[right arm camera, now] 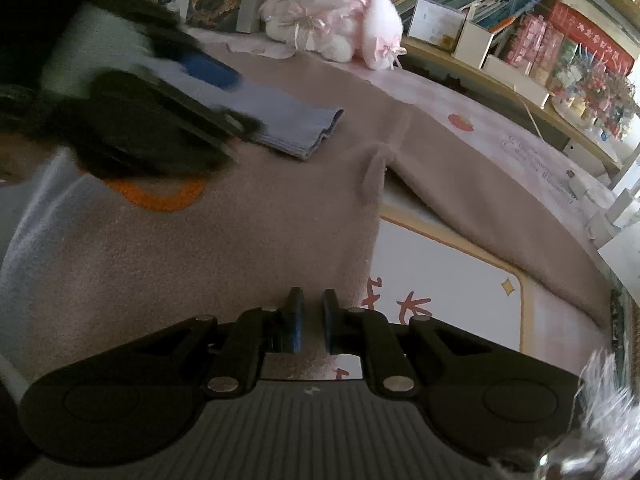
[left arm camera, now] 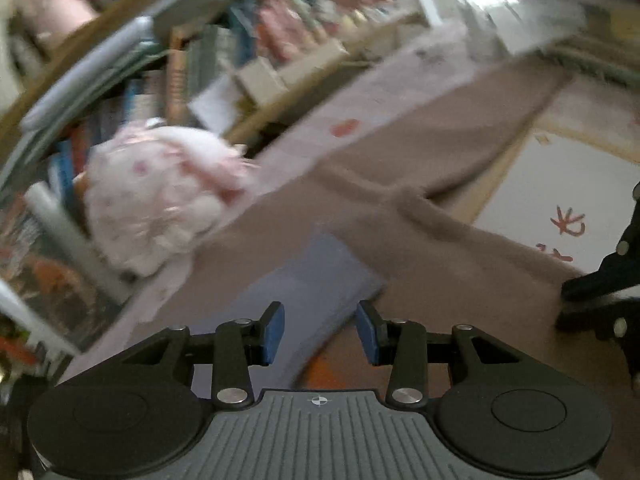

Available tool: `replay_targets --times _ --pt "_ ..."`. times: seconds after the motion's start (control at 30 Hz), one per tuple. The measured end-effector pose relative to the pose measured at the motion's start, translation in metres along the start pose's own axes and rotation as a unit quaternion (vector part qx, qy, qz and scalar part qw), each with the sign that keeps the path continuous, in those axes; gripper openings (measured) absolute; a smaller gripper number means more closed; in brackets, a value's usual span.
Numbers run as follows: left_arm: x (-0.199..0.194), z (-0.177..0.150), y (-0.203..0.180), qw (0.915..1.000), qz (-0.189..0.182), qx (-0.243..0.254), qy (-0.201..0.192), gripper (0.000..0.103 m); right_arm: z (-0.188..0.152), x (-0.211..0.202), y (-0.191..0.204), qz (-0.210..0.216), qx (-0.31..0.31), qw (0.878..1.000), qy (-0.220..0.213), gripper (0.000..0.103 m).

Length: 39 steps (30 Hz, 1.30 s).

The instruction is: Fold clothes

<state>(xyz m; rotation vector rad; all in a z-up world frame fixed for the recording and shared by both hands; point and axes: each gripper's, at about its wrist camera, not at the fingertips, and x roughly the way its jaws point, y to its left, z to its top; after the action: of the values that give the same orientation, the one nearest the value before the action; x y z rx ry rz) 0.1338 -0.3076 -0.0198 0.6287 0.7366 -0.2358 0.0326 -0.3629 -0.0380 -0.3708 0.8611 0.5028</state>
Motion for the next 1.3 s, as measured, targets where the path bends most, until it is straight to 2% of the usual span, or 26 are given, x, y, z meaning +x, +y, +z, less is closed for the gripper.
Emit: replay_targets --times 0.17,0.2,0.23,0.27,0.37,0.47,0.53,0.63,0.73,0.83,0.93,1.03,1.1,1.17,1.23,1.3 --pt "0.010 -0.003 -0.012 0.9989 0.020 0.041 -0.012 0.038 -0.002 -0.001 -0.001 -0.001 0.009 1.000 -0.008 0.010" --pt "0.013 -0.003 -0.010 0.9988 0.028 0.040 -0.010 0.019 -0.002 -0.001 -0.001 0.000 0.012 1.000 -0.009 0.010" --pt "0.015 -0.002 -0.009 0.9986 0.035 0.039 -0.007 0.006 -0.003 -0.001 -0.002 0.000 0.013 1.000 -0.009 0.010" --pt "0.014 -0.003 -0.003 0.9986 0.043 0.030 -0.009 0.006 -0.002 -0.001 -0.002 0.000 0.014 1.000 -0.009 0.010" --pt "-0.006 -0.010 0.033 0.9959 0.074 -0.040 -0.032 0.006 -0.001 0.000 -0.002 0.000 0.013 1.000 -0.005 0.010" --pt "-0.034 -0.035 0.094 0.9849 0.113 -0.126 -0.039 0.006 0.001 0.000 -0.002 -0.001 0.019 1.000 -0.001 0.010" --pt "-0.049 -0.066 0.137 0.9727 0.144 -0.180 -0.029 0.006 0.001 0.000 0.001 -0.008 0.018 1.000 0.000 0.010" --pt "-0.071 -0.128 0.206 0.9444 0.197 -0.263 0.007 0.006 0.002 0.001 0.006 -0.021 0.014 1.000 0.003 0.010" --pt "-0.087 -0.194 0.259 0.9139 0.261 -0.306 0.052 0.005 0.005 0.003 0.010 -0.035 0.017 0.999 0.009 0.010" --pt "-0.101 -0.248 0.295 0.8885 0.302 -0.335 0.084 0.005 0.009 0.005 0.016 -0.051 0.013 0.998 0.017 0.010" --pt "-0.112 -0.290 0.323 0.8689 0.321 -0.363 0.099 0.005 0.012 0.007 0.022 -0.069 0.007 0.997 0.025 0.010" --pt "-0.118 -0.319 0.345 0.8538 0.313 -0.405 0.096 0.006 0.016 0.009 0.027 -0.089 0.011 0.995 0.033 0.010" --pt "-0.117 -0.332 0.353 0.8521 0.307 -0.413 0.095 0.007 0.018 0.011 0.031 -0.104 0.018 0.994 0.038 0.010" --pt "-0.111 -0.340 0.359 0.8544 0.294 -0.416 0.101 0.011 0.019 0.013 0.034 -0.117 0.024 0.992 0.041 0.010" --pt "-0.104 -0.343 0.357 0.8573 0.287 -0.408 0.127 0.016 0.020 0.014 0.036 -0.129 0.031 0.990 0.044 0.011" --pt "-0.111 -0.344 0.346 0.8612 0.299 -0.387 0.138 0.017 0.021 0.011 0.034 -0.137 0.051 0.988 0.045 0.018"
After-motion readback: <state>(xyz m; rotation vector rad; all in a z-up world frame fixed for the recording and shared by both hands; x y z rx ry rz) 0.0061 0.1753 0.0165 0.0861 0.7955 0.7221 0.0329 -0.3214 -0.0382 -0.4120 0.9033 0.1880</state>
